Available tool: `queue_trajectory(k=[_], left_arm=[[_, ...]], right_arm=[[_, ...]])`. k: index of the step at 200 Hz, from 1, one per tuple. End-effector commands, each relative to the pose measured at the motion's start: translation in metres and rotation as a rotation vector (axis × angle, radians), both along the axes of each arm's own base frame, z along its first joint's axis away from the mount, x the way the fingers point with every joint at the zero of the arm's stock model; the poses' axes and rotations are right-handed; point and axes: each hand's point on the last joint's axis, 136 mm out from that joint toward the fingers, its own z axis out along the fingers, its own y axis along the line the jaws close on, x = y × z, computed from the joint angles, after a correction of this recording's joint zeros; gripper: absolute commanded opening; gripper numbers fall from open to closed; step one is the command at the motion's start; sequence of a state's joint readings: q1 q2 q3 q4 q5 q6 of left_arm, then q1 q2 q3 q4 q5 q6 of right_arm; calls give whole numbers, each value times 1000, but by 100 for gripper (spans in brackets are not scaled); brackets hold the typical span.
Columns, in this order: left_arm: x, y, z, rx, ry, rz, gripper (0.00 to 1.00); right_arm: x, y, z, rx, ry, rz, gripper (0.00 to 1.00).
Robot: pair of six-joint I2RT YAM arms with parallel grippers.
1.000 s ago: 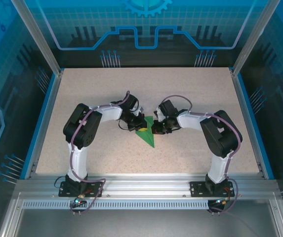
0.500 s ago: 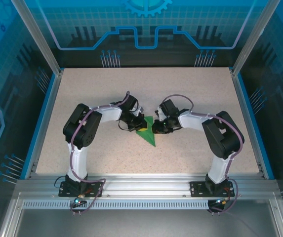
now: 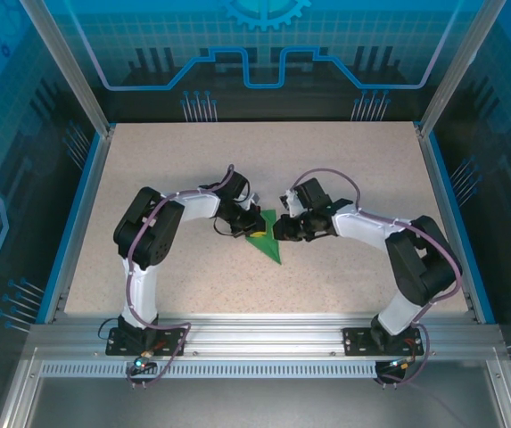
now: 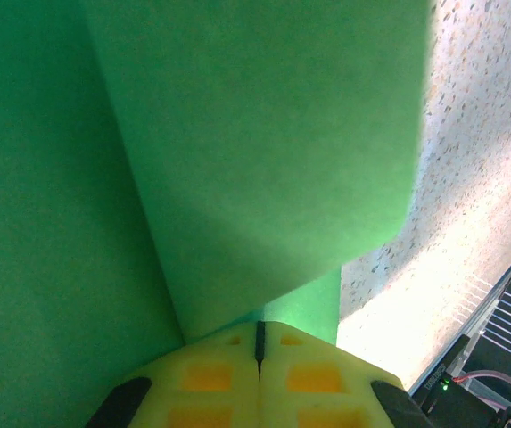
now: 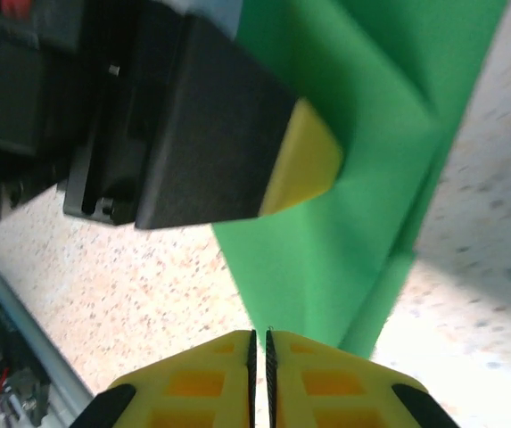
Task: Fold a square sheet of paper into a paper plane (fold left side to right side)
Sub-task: Fourth fold the wing at the center of the table.
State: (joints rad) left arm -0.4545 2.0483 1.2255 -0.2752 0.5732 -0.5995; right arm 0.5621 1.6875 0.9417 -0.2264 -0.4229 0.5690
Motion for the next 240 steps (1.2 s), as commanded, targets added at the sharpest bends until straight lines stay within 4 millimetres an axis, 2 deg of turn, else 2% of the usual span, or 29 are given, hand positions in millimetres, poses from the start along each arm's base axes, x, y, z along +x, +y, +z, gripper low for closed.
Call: queue_trajectory(k=[1, 35, 112, 240], left_arm=[[-22, 14, -25, 79, 74, -2, 0], [-22, 14, -25, 79, 74, -3, 0], [-22, 14, -25, 83, 76, -3, 0], [-20, 17, -28, 95, 78, 2, 0]], right_arm=[[-16, 13, -13, 33, 81, 34, 13], [-21, 13, -29, -6, 121, 38, 13], [-32, 0, -48, -111, 160, 44, 13], [-48, -16, -57, -222, 201, 63, 13]])
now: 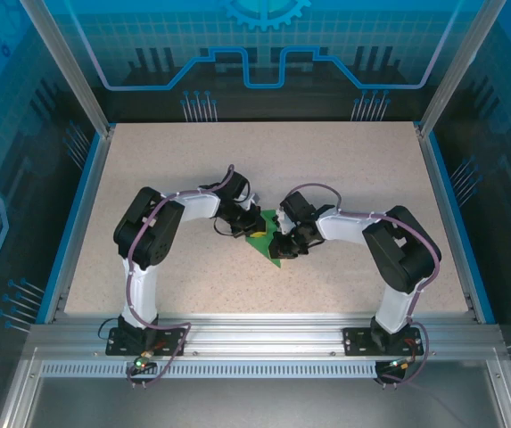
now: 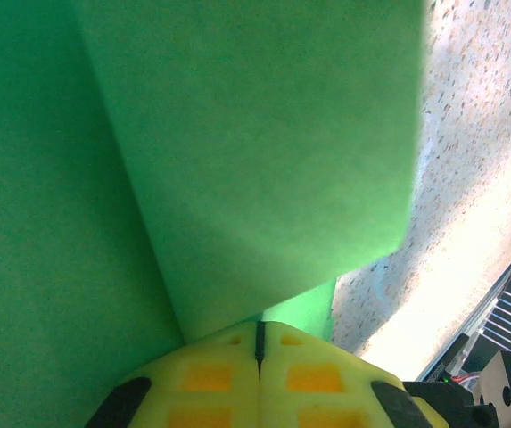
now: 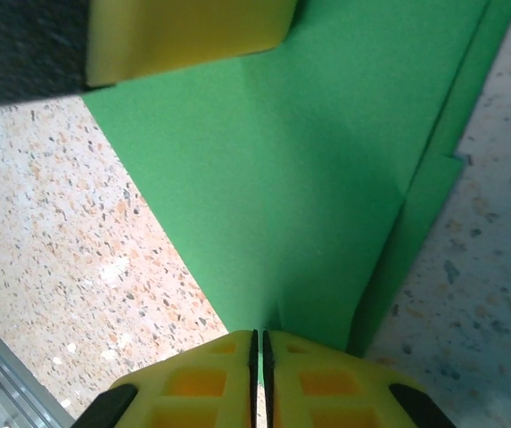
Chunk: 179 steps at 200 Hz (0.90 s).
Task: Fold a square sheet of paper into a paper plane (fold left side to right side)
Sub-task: Fourth fold the wing at the center of the table.
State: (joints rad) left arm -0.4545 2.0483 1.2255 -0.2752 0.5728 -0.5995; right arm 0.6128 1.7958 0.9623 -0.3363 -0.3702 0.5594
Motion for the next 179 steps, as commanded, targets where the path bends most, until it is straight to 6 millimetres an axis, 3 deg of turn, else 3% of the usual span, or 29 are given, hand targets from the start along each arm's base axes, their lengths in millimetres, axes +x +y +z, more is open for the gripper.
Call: queue_trajectory(k=[1, 70, 124, 130, 179], left_arm=[[-20, 16, -28, 95, 78, 2, 0], [-19, 19, -29, 102, 79, 9, 0], [-17, 25, -32, 112, 87, 27, 0], [-18, 26, -33, 114, 89, 29, 0], [-17, 28, -36, 118, 96, 36, 0]], right_arm=[[-20, -10, -11, -72, 70, 25, 13], [-43, -22, -20, -108, 140, 28, 13], [-61, -28, -16, -127, 165, 48, 13], [-70, -34, -21, -145, 187, 47, 13], [-84, -45, -23, -168, 217, 47, 13]])
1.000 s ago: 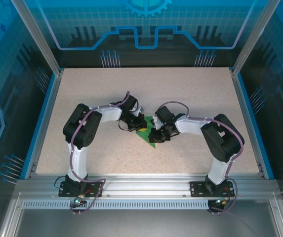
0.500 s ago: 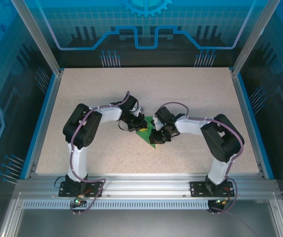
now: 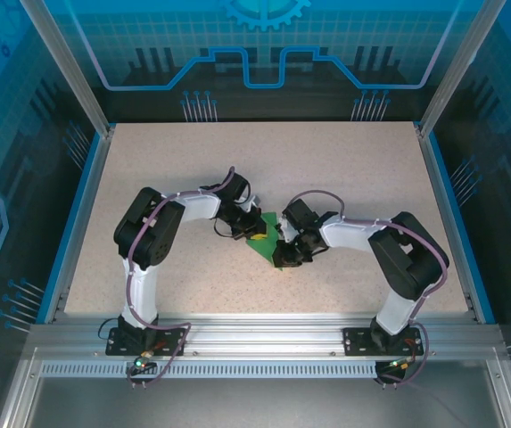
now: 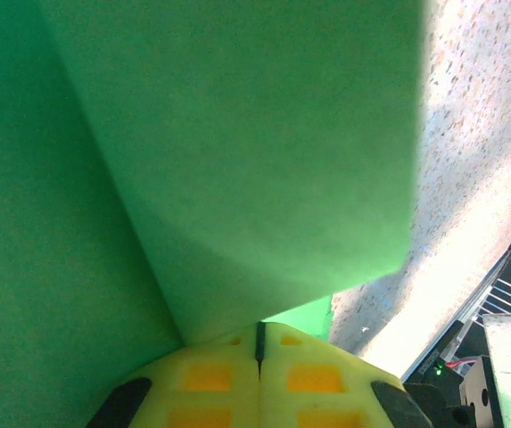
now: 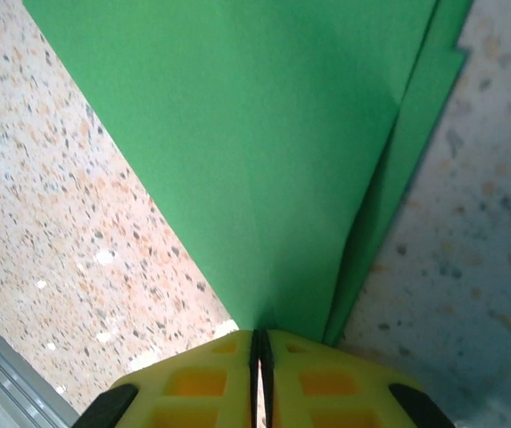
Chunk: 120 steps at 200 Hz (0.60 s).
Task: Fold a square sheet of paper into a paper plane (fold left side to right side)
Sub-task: Fourth fold the wing at the center of the table.
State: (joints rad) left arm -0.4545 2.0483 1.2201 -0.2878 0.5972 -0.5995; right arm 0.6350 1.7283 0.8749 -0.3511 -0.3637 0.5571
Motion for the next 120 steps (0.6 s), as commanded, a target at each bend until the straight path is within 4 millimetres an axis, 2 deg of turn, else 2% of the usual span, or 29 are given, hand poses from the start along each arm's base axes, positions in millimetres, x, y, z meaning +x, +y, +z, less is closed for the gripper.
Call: queue_trajectory(k=[1, 74, 94, 120], left_arm=[[-10, 29, -36, 132, 70, 44, 0], [-10, 29, -37, 130, 75, 45, 0], [-10, 28, -36, 126, 75, 45, 0], [-9, 26, -35, 116, 77, 48, 0]], right_arm=[[-57, -33, -19, -144, 193, 24, 13], [-70, -44, -17, -161, 213, 23, 10], [-63, -38, -3, -120, 160, 26, 7], [-42, -20, 30, -8, 51, 27, 6]])
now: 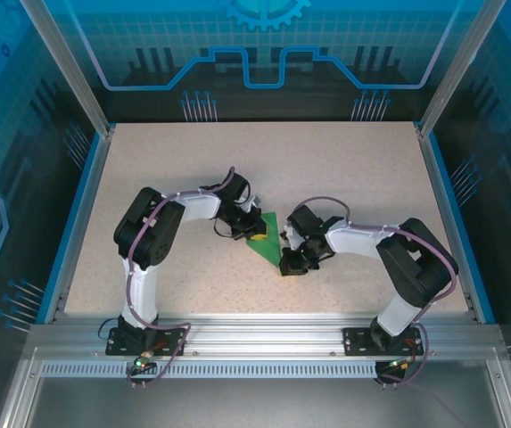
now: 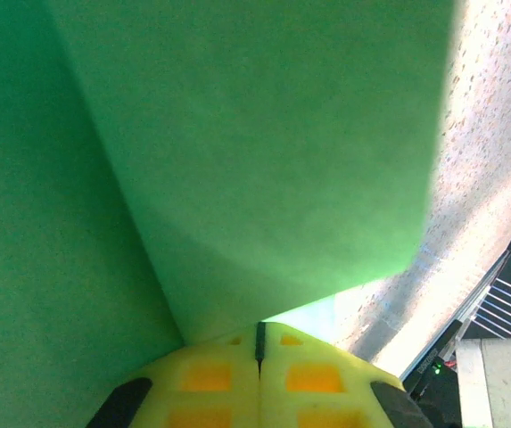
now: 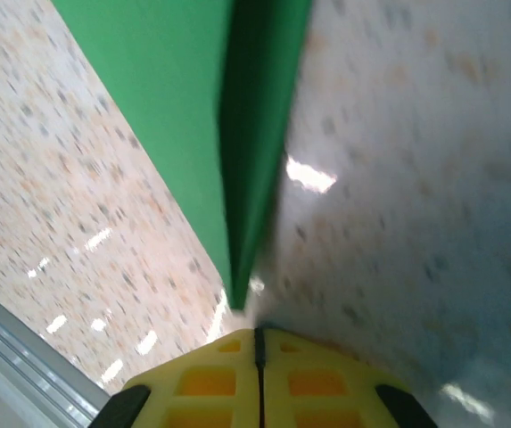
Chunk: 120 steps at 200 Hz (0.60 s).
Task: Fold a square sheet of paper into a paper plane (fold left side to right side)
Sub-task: Fourth fold the wing at the center of the table.
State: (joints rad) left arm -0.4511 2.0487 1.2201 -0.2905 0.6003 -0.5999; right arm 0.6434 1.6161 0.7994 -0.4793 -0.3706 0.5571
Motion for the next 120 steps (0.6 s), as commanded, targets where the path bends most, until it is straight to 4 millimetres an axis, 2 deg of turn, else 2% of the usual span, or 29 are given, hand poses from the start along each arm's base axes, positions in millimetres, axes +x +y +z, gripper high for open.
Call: queue_trajectory(k=[1, 20, 39, 59, 68, 71, 78, 120], left_arm=[[-10, 25, -35, 117, 74, 45, 0], [-10, 24, -35, 113, 73, 44, 0], [-10, 24, -35, 112, 71, 44, 0], [-10, 24, -35, 109, 72, 45, 0], [-10, 23, -35, 107, 73, 45, 0], [-10, 23, -34, 106, 74, 44, 0], [-10, 23, -34, 104, 74, 45, 0], [-11, 21, -33, 100, 73, 41, 0]], right_arm=[[-2, 5, 25, 49, -31, 16, 6], [17, 19, 42, 138, -91, -8, 6], [40, 27, 45, 186, -127, -55, 6], [63, 34, 37, 194, -148, -105, 5], [67, 33, 28, 176, -139, -119, 5], [75, 38, 33, 186, -156, -123, 5], [80, 40, 31, 184, -158, -126, 5], [93, 36, 8, 130, -141, -163, 3]])
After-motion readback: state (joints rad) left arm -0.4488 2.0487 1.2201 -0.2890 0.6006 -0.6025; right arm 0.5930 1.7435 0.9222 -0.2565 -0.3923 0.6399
